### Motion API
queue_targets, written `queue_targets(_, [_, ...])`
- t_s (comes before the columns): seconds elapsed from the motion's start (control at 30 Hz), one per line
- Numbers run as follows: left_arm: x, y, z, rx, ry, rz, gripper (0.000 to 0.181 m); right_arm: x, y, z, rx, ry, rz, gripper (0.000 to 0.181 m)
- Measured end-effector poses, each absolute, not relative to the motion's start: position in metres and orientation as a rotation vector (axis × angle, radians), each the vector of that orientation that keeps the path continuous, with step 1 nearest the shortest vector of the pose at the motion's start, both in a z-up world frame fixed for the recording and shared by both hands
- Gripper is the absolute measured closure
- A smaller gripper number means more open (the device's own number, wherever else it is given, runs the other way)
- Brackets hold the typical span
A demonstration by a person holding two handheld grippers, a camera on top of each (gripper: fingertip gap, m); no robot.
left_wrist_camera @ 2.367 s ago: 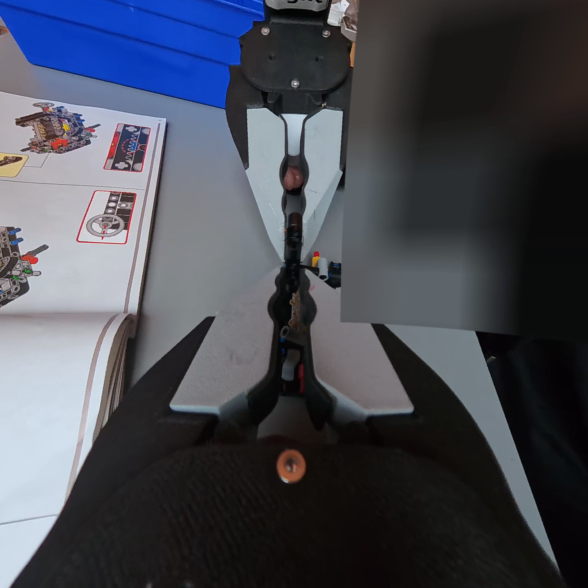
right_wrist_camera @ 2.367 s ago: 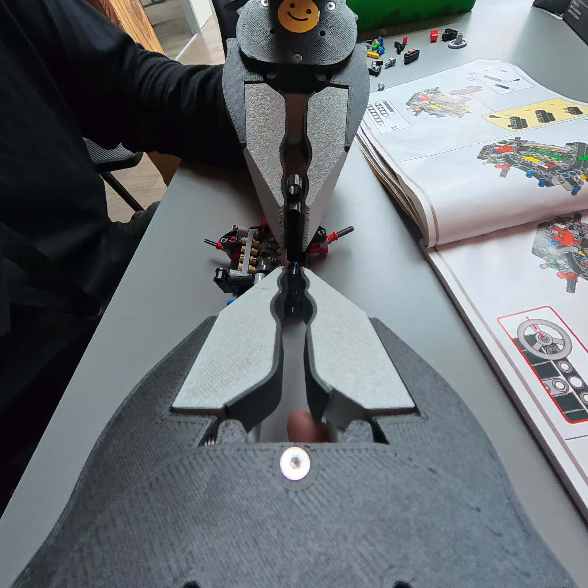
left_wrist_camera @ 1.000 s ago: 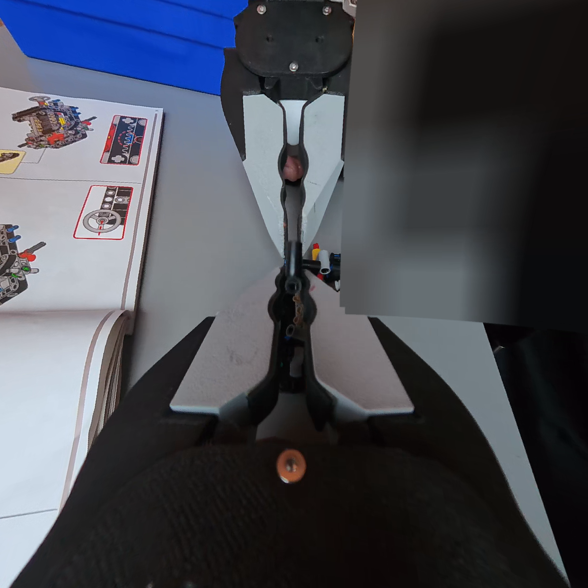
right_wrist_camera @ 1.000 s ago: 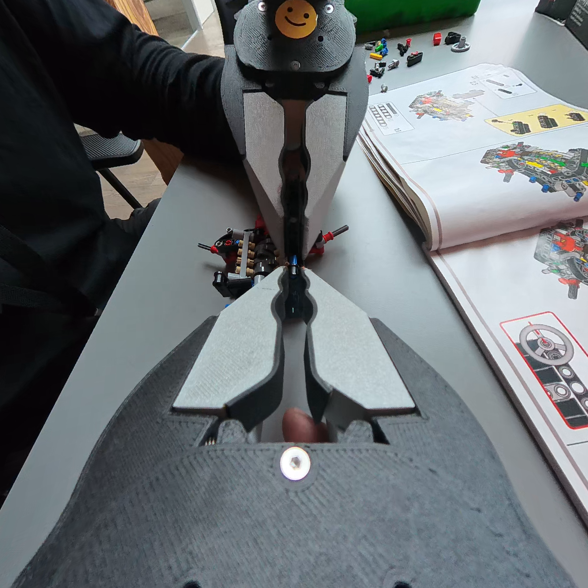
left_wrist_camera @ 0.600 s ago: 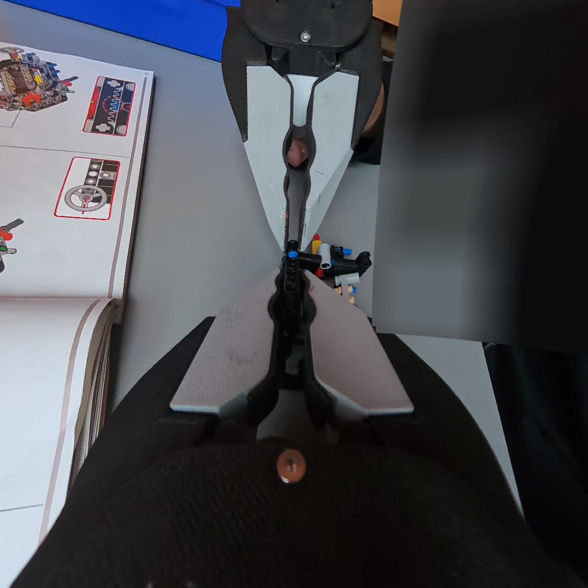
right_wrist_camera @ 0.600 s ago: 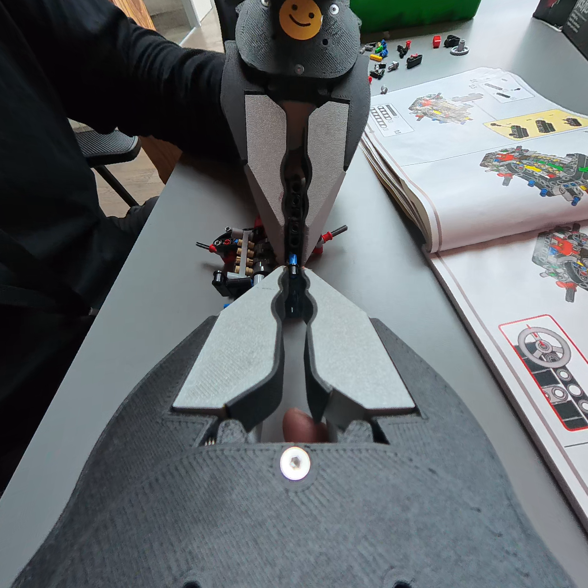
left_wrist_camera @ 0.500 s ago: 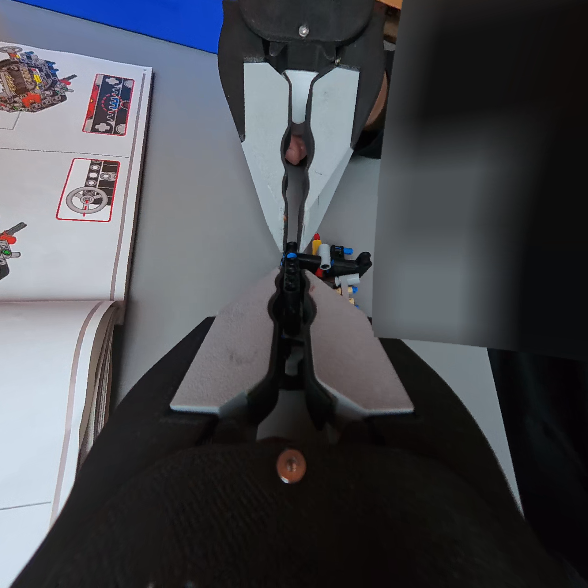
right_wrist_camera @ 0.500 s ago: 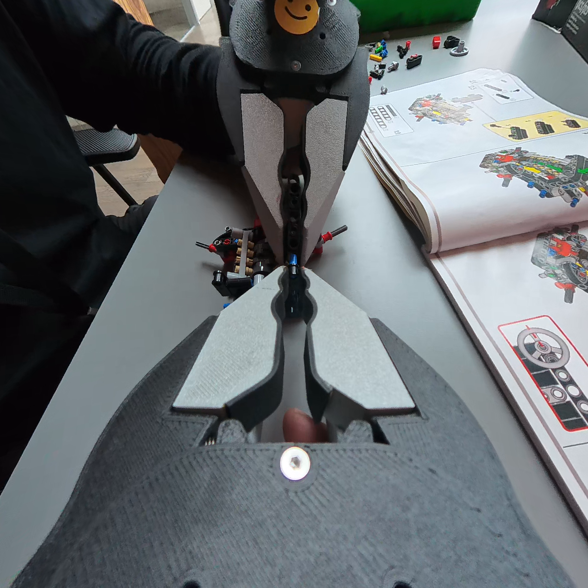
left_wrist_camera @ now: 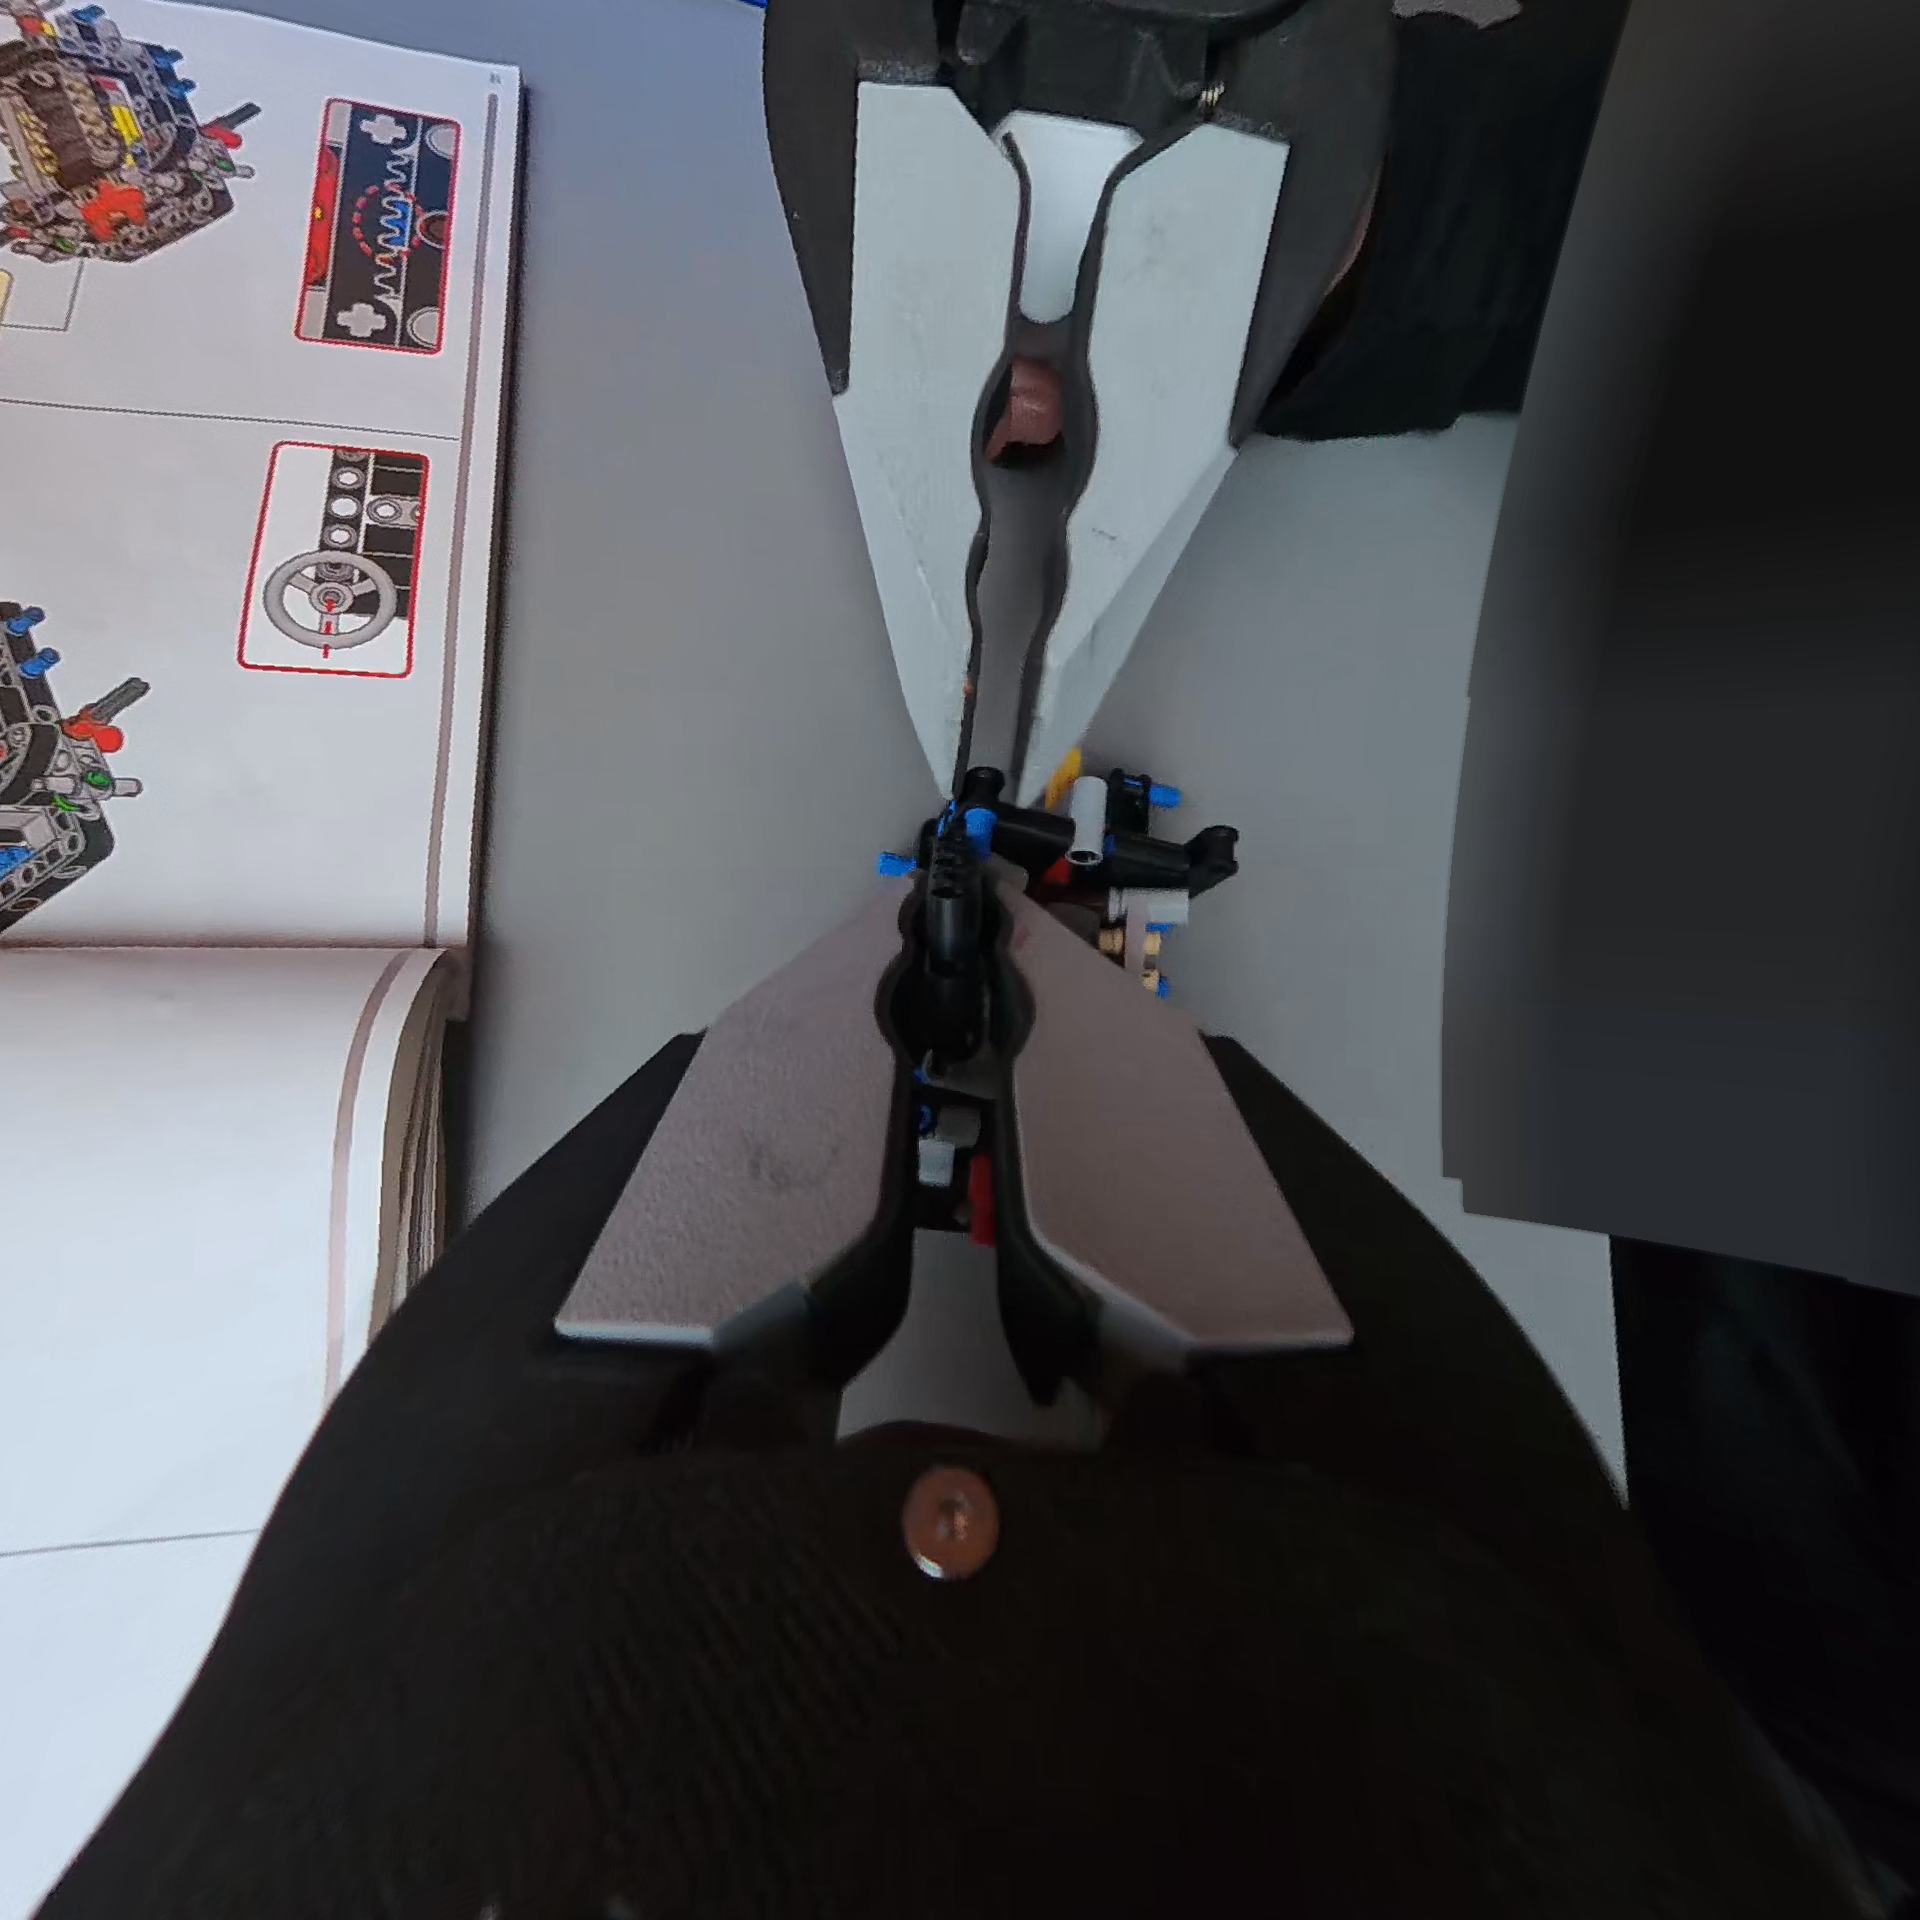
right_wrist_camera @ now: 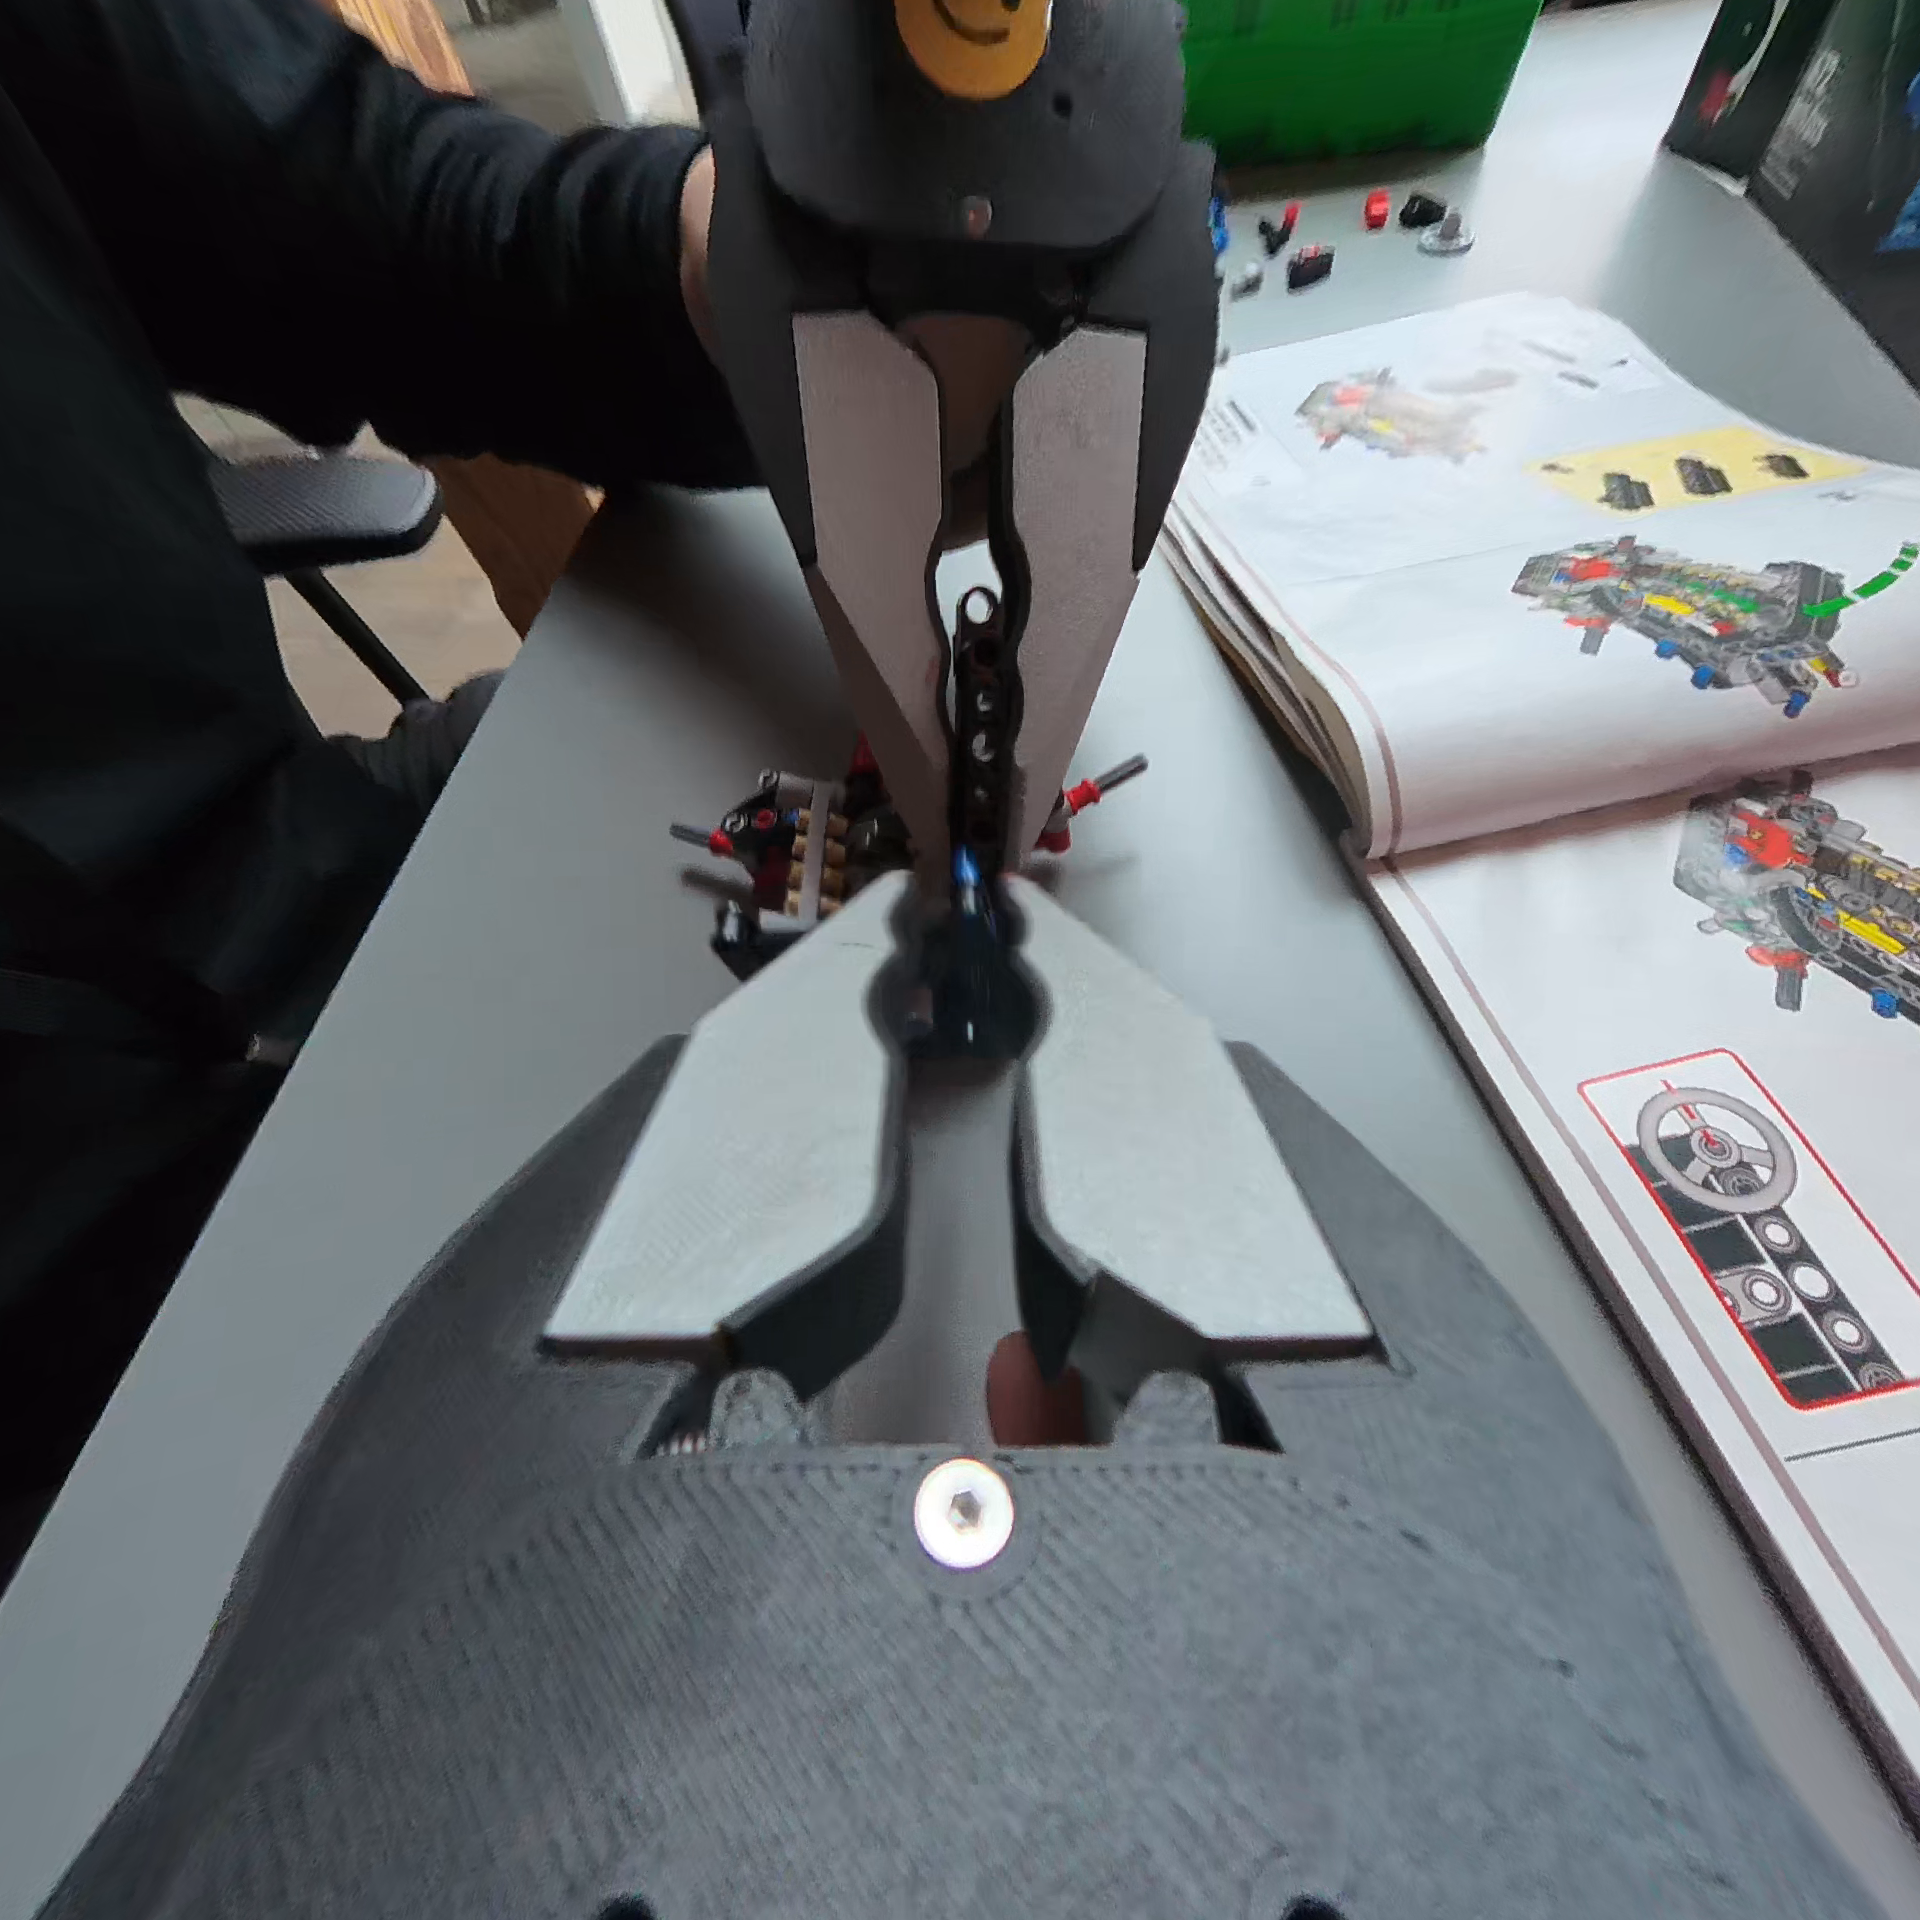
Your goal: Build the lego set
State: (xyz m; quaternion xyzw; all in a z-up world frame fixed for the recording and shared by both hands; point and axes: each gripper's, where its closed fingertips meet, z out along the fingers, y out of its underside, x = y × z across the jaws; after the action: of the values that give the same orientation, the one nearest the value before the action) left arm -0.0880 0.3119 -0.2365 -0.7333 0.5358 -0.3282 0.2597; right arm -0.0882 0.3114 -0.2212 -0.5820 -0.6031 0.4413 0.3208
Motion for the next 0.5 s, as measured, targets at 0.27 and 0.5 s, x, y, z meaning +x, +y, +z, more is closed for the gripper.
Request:
queue_targets(0.27, [-0.091,0.309,-0.240,-2.032,1.486,-0.859,0.176,-0.101,0.317,-0.202,-1.488,-1.492,1.201,0.159])
queue_targets(0.5, [-0.092,0.310,-0.239,-2.059,1.486,-0.830,0.177,-0.113,0.314,-0.207,-1.460,-1.543,1.140,0.178])
